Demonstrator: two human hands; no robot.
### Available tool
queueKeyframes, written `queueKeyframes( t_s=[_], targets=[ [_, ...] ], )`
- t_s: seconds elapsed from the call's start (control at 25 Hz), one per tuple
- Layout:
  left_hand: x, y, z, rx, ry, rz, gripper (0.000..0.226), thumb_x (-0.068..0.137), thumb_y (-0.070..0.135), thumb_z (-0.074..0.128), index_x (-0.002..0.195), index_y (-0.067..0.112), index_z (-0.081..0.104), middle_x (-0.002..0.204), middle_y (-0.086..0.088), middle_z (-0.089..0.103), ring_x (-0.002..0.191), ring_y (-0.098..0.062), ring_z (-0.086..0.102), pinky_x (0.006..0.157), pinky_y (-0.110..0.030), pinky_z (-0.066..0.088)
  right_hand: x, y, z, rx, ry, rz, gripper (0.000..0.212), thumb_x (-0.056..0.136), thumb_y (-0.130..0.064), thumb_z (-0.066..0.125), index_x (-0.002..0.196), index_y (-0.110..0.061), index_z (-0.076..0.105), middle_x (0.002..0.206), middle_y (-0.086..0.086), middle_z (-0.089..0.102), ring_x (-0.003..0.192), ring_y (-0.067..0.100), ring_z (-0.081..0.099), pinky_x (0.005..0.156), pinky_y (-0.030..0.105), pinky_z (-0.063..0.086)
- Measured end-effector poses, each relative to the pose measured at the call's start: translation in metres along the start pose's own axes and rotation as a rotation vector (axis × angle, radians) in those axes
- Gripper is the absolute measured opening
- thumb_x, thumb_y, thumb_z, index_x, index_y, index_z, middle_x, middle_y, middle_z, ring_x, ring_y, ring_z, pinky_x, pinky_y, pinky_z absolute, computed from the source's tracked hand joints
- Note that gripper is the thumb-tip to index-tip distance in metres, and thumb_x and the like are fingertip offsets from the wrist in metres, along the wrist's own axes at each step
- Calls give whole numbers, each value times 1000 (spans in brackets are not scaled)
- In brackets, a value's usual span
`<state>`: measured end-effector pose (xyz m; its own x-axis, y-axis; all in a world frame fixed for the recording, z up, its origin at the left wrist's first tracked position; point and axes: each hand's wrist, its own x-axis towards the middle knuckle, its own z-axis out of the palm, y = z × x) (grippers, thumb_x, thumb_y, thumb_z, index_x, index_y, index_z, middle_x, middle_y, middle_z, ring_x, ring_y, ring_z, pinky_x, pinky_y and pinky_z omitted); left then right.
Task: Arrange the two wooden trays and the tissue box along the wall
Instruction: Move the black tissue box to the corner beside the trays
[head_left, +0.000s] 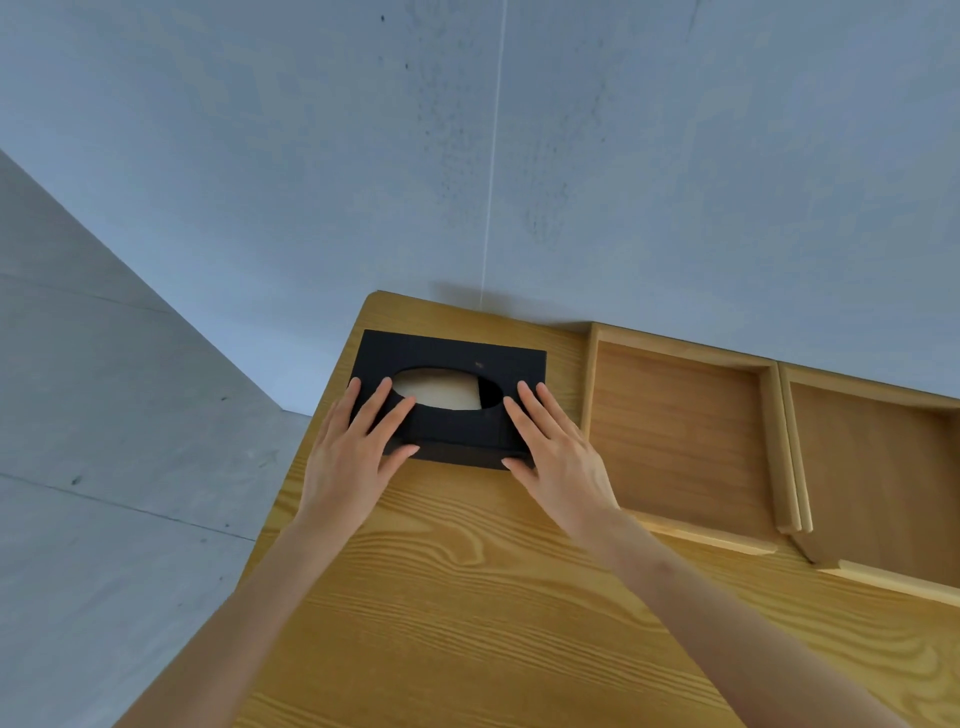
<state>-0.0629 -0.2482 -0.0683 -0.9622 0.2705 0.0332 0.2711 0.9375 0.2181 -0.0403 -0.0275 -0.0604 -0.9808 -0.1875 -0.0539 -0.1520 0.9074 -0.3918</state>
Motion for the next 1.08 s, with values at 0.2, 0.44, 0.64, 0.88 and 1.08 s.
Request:
queueKeyframes(
  t_s=[0.2, 0.44, 0.64, 0.88, 1.08],
  targets=[
    [30, -15, 0, -49, 31, -42, 48, 79, 32, 65, 124, 18, 54, 139, -9, 48, 132, -37, 36, 92, -49, 47, 34, 1, -3, -66, -15, -26, 62, 90, -26, 55, 143, -19, 23, 155, 0, 18, 144, 17, 10, 115, 32, 23],
    [61, -29, 5, -124, 39, -105, 49, 83, 36, 59, 129, 24, 48, 146, 0, 38, 139, -29, 23, 104, -47, 37, 67, 3, -4, -74, -27, -22, 63, 91, -26, 54, 143, -19, 21, 156, 1, 15, 144, 17, 8, 113, 33, 27],
    [89, -37, 0, -130, -6, -122, 50, 83, 37, 59, 130, 29, 45, 149, 5, 33, 141, -24, 17, 103, -48, 37, 89, 5, -6, -106, -17, -11, 64, 90, -29, 55, 143, -19, 21, 156, 1, 16, 144, 17, 9, 110, 34, 32],
    [108, -47, -7, -106, -74, -80, 50, 82, 33, 62, 129, 27, 45, 150, 4, 31, 141, -26, 18, 101, -52, 37, 96, 1, -1, -117, 5, 1, 65, 89, -31, 55, 143, -18, 21, 155, 4, 19, 143, 19, 12, 108, 36, 35],
    [110, -46, -7, -82, -98, -70, 51, 83, 30, 61, 130, 24, 42, 151, 0, 28, 141, -29, 16, 107, -55, 29, 95, -1, -4, -123, 6, -5, 65, 89, -31, 55, 143, -17, 21, 155, 4, 19, 143, 20, 14, 110, 37, 32]
  ],
)
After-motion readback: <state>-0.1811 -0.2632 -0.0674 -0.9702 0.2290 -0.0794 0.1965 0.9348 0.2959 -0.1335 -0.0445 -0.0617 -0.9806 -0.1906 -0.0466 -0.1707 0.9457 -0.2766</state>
